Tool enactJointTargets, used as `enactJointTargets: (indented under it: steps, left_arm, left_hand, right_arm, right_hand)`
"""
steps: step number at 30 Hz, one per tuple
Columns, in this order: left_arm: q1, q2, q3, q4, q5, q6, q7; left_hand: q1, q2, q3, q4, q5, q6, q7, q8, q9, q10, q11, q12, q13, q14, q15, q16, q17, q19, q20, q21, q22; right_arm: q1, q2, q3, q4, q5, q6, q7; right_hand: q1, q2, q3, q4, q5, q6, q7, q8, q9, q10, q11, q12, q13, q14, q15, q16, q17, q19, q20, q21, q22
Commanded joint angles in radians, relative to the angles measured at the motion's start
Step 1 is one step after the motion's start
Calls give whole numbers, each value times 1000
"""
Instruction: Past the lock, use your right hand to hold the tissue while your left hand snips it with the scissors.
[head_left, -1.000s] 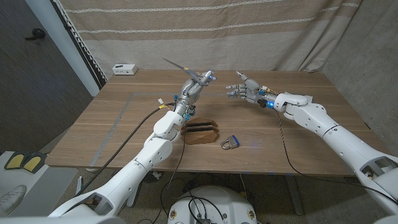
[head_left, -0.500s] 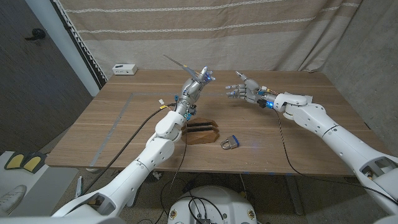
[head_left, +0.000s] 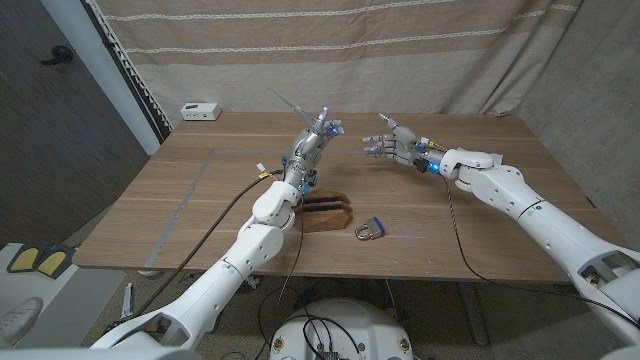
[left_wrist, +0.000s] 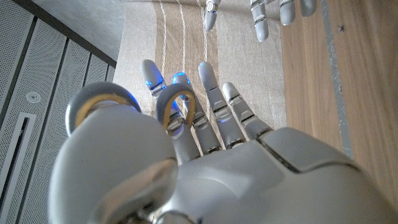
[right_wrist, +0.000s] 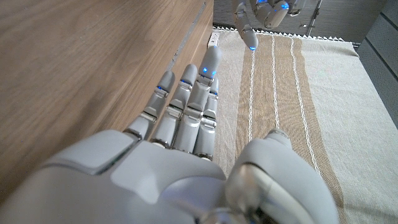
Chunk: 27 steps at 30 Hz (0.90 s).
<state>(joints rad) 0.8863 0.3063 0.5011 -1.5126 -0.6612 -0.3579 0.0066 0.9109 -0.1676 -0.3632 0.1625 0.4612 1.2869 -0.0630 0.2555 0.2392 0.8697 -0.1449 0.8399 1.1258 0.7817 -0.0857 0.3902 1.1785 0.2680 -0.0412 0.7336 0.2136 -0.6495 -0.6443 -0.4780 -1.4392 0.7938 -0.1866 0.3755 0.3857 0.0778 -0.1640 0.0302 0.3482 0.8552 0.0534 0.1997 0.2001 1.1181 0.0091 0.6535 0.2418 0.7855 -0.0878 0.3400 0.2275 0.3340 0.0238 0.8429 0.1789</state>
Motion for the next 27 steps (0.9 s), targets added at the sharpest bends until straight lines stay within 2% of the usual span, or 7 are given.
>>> enactJointTargets:
  steps: [1,6,12,18,23,25,27]
  left_arm:
    - [3,11,-5,-15,13,26,32]
    - [3,18,-9,-21,23,34,51]
    - [-13,39,-7,-18,55,33,47]
    - [-24,62,-1,-27,44,56,6]
    - [-22,75,-3,-42,41,63,-5]
    - [-16,74,-6,-53,37,63,3]
    - [-15,79,-7,-56,34,61,-7]
  left_hand:
    - [-26,-1,6,-4,-10,-2,7,3,9,77,-67,-1,-16,5,-132,3,-3,10,-34,5,1]
    - [-41,-1,10,-10,-22,-6,13,8,27,49,-68,-14,-21,-33,-132,-31,-33,-6,-29,-5,1]
    - [-103,-30,-4,-13,-50,-12,41,20,57,26,-68,-17,-12,-41,-127,-54,-64,4,-15,-12,-3]
    - [-176,-34,-2,-40,-98,-131,40,7,122,-81,-67,-39,15,-72,-127,-92,-107,-4,14,-39,-8]
    - [-190,-30,1,-56,-113,-158,39,16,158,-140,-65,-52,30,-109,-127,-113,-119,-16,21,-54,-8]
    - [-195,-26,4,-61,-117,-167,44,22,175,-176,-64,-62,36,-123,-127,-120,-122,-22,21,-60,-7]
    - [-199,-20,8,-67,-119,-167,37,35,200,-237,-64,-86,34,-148,-126,-134,-131,-29,21,-67,-5]
  right_arm:
    - [11,8,0,19,-4,12,10]
    - [15,10,0,25,-6,16,13]
    - [15,6,4,24,-7,19,15]
    - [12,2,9,24,-6,28,17]
    - [12,1,13,27,-6,34,20]
    - [11,1,14,27,-5,35,20]
    - [10,0,14,27,-5,37,22]
  right_hand:
    - [-11,0,-10,-2,8,-4,3,4,1,-4,2,-6,3,-5,-35,-2,3,2,6,-4,4]
    - [-12,0,-11,-2,8,-7,4,3,1,-7,3,-7,3,-5,-35,-3,3,3,7,-5,4]
    - [-15,-1,-13,-2,9,-11,6,2,1,-9,1,-7,4,-10,-33,-5,2,0,12,-10,4]
    - [-17,-2,-15,-2,9,-14,8,1,1,-9,2,-7,3,-10,-32,-6,2,-1,14,-13,4]
    - [-19,-3,-16,-2,9,-15,8,1,1,-9,3,-7,4,-10,-31,-6,2,-1,15,-15,4]
    - [-20,-3,-17,-2,10,-15,8,2,1,-10,2,-8,3,-9,-30,-6,1,-1,15,-16,4]
    - [-21,-3,-17,-2,10,-16,8,1,1,-8,2,-7,4,-9,-30,-7,1,-1,16,-17,4]
